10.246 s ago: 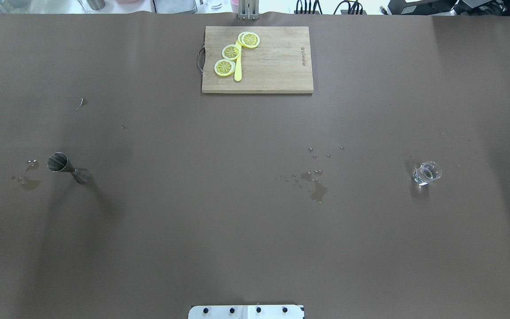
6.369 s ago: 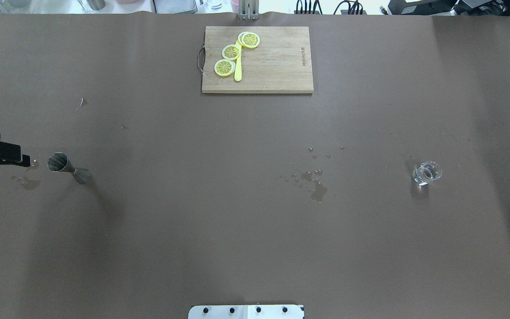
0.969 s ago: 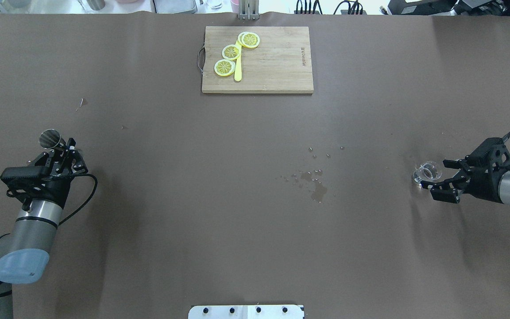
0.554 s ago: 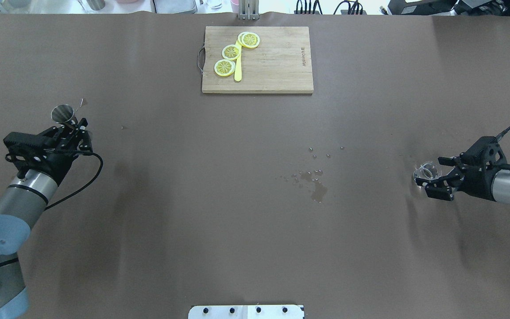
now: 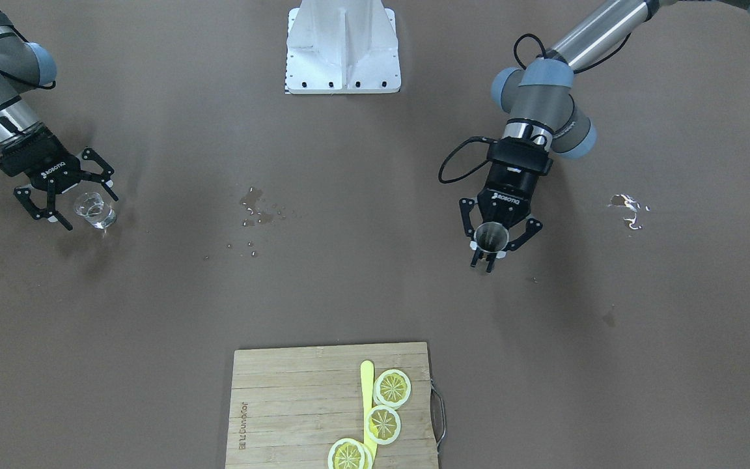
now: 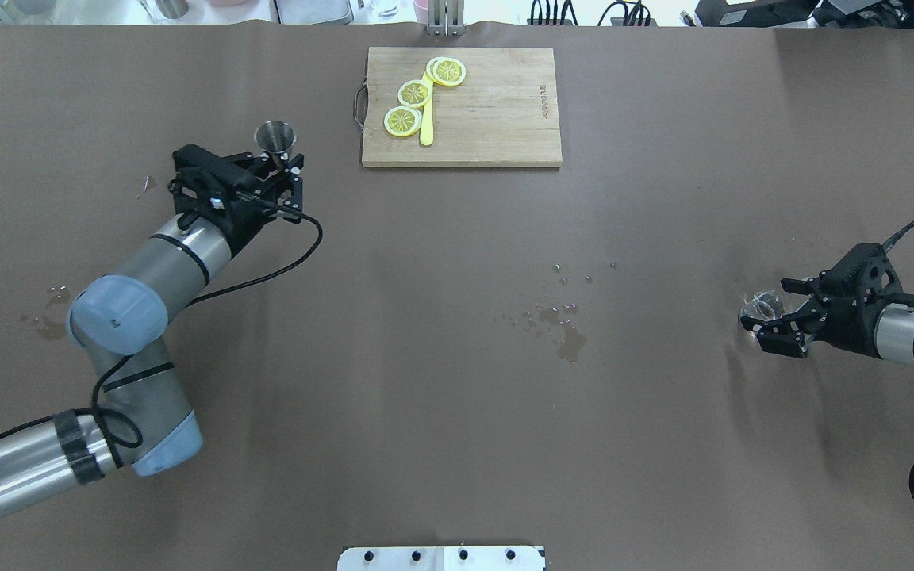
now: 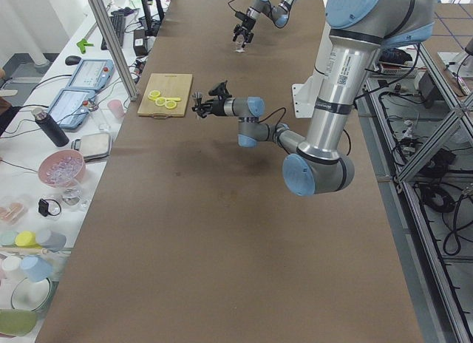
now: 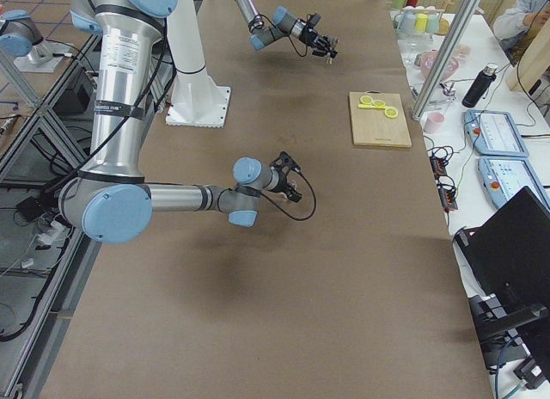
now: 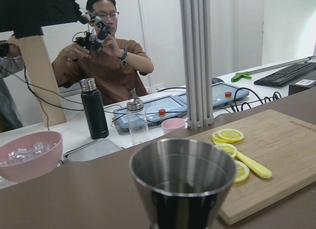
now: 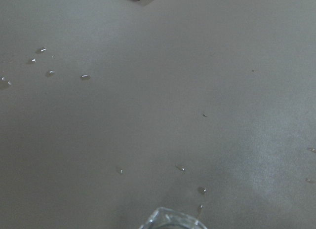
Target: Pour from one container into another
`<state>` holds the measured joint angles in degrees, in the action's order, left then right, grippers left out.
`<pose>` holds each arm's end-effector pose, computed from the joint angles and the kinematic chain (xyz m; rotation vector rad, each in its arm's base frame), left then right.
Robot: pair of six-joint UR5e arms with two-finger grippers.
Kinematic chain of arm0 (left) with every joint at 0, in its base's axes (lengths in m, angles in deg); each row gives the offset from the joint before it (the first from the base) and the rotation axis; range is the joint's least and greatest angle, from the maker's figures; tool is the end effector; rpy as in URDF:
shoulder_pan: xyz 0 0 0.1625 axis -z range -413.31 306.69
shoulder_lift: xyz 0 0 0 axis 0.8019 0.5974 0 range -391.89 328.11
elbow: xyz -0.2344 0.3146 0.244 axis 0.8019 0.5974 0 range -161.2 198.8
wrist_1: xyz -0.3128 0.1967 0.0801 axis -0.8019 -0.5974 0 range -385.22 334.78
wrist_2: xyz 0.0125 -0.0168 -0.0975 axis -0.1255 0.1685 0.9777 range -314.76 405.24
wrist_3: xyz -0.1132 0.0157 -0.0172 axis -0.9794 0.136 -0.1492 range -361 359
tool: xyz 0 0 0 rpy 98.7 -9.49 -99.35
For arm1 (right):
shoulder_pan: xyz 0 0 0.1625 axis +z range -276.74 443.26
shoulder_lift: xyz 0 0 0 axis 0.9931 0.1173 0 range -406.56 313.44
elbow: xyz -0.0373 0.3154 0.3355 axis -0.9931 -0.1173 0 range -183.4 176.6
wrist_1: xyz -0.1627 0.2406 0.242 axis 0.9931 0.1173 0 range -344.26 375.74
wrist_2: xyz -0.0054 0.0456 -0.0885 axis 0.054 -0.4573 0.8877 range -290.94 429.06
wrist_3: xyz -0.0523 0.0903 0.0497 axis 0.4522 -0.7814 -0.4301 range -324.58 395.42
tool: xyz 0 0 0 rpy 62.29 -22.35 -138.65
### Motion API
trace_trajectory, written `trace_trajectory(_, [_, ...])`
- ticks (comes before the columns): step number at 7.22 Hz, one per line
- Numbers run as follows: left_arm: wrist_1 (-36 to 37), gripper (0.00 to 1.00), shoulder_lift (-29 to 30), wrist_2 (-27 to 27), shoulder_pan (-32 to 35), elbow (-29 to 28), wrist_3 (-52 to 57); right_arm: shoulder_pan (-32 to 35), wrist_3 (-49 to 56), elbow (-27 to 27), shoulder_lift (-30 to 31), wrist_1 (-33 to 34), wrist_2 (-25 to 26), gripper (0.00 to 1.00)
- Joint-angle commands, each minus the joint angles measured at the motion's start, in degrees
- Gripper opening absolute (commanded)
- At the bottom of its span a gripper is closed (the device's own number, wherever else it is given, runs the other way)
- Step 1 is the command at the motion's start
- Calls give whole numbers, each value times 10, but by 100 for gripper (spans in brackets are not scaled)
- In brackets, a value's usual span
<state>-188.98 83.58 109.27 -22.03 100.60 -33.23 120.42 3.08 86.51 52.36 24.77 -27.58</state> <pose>0.4502 -0.4888 0.3731 1.3352 0.8578 0.0007 -0.2604 -0.3480 0.6151 0.8617 -0.9292 -0.3819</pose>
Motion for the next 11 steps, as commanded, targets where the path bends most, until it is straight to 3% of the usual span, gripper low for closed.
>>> trace_trajectory(1, [58, 0, 118, 108, 17, -45, 1, -5, 1, -15, -5, -9, 8, 98])
trace_trajectory(3, [94, 0, 148, 132, 15, -45, 4, -9, 1, -16, -6, -9, 9, 98])
trace_trajectory(4, [72, 0, 147, 156, 15, -40, 4, -9, 2, -16, -8, -9, 11, 97])
trace_trajectory(7, [11, 0, 135, 156, -10, -40, 4, -19, 2, -23, -13, -8, 18, 95])
trace_trajectory(9, [4, 0, 120, 158, -12, -41, 5, -21, 2, -25, -13, -8, 22, 90])
trace_trajectory(11, [-22, 0, 112, 155, -34, -41, 7, -21, 10, -24, -13, -8, 22, 79])
